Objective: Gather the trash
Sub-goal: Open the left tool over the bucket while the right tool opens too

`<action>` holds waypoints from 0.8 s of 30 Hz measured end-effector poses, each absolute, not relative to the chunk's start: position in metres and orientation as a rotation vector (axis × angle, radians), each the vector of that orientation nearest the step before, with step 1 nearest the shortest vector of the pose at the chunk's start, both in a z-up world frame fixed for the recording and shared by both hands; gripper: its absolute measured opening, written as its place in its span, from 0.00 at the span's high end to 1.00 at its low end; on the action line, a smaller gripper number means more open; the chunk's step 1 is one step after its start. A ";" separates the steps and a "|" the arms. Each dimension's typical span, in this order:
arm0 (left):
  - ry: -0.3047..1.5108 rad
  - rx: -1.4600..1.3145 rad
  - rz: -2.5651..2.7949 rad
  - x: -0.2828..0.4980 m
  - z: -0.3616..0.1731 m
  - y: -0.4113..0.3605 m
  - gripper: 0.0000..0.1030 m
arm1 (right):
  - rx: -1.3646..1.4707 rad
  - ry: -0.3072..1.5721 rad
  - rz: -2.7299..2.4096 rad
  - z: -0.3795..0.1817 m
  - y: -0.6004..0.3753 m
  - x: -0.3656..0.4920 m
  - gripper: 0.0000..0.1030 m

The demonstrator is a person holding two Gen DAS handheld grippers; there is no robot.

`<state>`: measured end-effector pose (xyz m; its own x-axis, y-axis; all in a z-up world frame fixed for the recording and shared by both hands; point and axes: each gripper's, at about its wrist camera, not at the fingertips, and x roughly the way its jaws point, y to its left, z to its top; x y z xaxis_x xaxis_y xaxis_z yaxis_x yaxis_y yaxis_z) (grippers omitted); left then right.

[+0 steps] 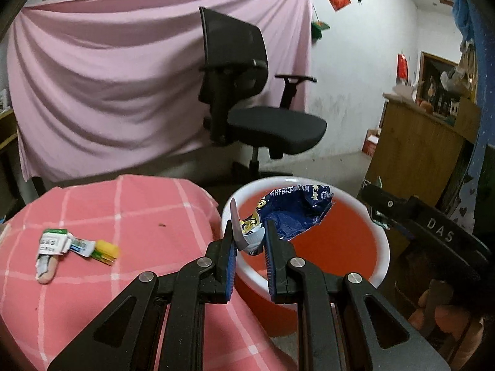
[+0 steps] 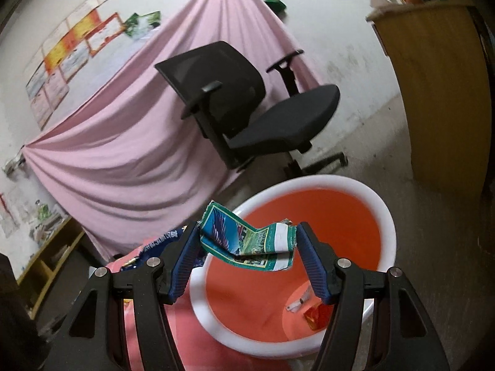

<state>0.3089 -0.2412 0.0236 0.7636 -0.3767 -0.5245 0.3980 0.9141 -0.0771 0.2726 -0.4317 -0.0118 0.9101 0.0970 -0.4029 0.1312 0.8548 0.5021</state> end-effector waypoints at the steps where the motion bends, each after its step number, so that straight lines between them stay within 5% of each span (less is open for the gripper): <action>1: 0.567 0.041 -0.423 0.310 0.022 -0.244 0.87 | 0.556 0.436 -0.020 -0.013 -0.433 0.273 0.39; 24: 0.627 -0.024 -0.415 0.317 0.007 -0.219 0.75 | 0.584 0.517 -0.013 -0.024 -0.438 0.285 0.27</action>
<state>0.3171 -0.2187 0.0067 0.7304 -0.3836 -0.5650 0.3694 0.9178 -0.1456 0.2846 -0.4385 -0.0244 0.8731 0.1321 -0.4694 0.1546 0.8379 0.5234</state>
